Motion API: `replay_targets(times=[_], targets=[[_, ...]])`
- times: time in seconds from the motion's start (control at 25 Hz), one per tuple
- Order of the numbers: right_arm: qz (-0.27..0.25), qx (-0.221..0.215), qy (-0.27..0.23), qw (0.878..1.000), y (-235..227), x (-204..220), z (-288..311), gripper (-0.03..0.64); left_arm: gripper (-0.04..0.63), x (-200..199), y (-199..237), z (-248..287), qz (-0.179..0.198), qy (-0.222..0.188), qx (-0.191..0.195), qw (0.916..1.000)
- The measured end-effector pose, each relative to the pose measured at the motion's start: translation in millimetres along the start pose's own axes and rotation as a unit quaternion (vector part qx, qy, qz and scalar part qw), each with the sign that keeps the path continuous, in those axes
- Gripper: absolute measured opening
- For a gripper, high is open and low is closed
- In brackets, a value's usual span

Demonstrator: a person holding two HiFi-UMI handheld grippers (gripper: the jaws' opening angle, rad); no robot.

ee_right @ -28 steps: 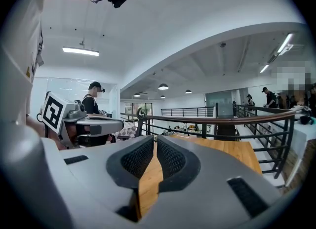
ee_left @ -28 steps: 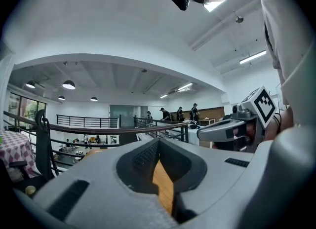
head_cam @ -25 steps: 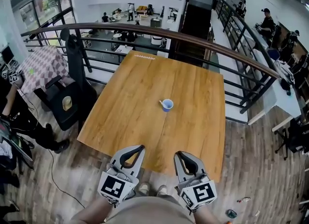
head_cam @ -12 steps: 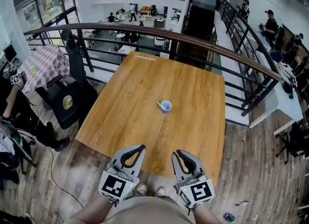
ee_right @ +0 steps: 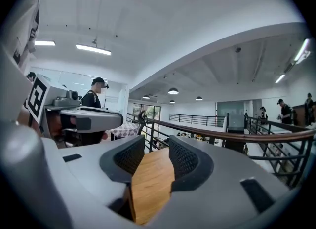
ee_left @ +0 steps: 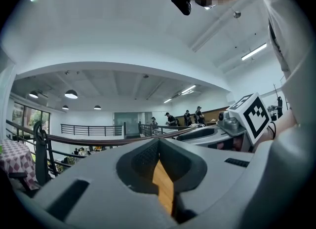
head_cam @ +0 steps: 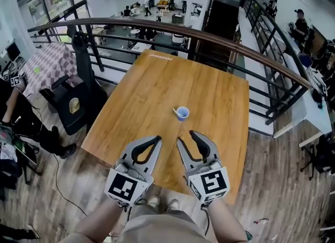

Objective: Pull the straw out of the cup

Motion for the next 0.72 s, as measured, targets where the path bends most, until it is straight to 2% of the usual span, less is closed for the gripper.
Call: replay_targets(times=[0.16,0.32,0.56,0.72], targets=[[-0.034,0.007,-0.004,0.999,-17,-8,35,0.160,0.014,1,14,28,0.006,-0.003,-0.005,1.0000],[-0.041,0.011,0.007,0.999,-35,-1,69,0.167,0.015,7,29,56,0.004,-0.007,-0.014,0.9999],[-0.050,0.014,0.037,0.998,-59,36,123,0.166,0.014,37,57,81,0.017,0.002,-0.015,0.9997],[-0.053,0.018,0.079,0.995,-69,70,152,0.166,0.015,62,70,93,0.009,0.022,-0.020,0.9995]])
Point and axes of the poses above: the fingertips, and each gripper's own axes: z forward along the fingers, y to its left, x out of its underside, the point moved 9 cm from there along -z, backward along the fingers, and after that the axes turned 4 degrees about z, right-handed, at the moved point
